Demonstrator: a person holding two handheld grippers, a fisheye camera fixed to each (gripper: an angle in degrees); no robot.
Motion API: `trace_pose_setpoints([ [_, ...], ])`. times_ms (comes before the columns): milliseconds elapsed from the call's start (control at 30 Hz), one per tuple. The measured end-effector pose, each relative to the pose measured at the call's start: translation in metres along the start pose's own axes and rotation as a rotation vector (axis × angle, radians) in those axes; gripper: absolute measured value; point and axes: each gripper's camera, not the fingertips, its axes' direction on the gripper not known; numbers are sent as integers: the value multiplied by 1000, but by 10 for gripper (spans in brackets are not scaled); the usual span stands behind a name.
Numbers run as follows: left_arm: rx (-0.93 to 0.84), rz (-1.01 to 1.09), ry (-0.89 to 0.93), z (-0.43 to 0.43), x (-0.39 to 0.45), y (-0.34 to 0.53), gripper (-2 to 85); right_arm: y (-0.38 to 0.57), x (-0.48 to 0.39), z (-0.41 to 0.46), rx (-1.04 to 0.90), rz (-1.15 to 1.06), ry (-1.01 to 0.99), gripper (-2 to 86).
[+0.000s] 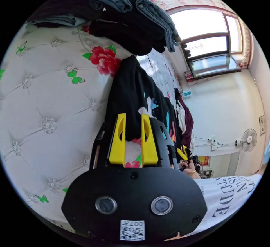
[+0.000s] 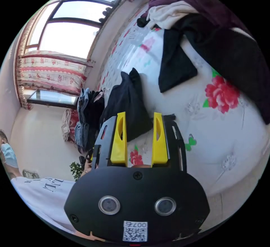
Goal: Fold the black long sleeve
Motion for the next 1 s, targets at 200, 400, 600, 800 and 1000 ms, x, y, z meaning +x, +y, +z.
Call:
trace_pose_setpoints([
  [200, -64, 389, -12, 79, 140, 29, 96, 11, 34, 22, -18, 120, -121, 137],
  [400, -261, 636, -315, 236, 203, 90, 140, 7, 48, 67, 2, 258, -193, 125],
  [600, -119, 729, -214, 197, 245, 122, 117, 22, 22, 51, 34, 185, -302, 105],
  [800, -282, 639, -184, 266, 197, 144, 88, 31, -48, 64, 2, 39, -220, 98],
  [1000, -221, 591, -121, 238, 171, 135, 76, 67, -263, 135, -148, -563, -132, 95],
])
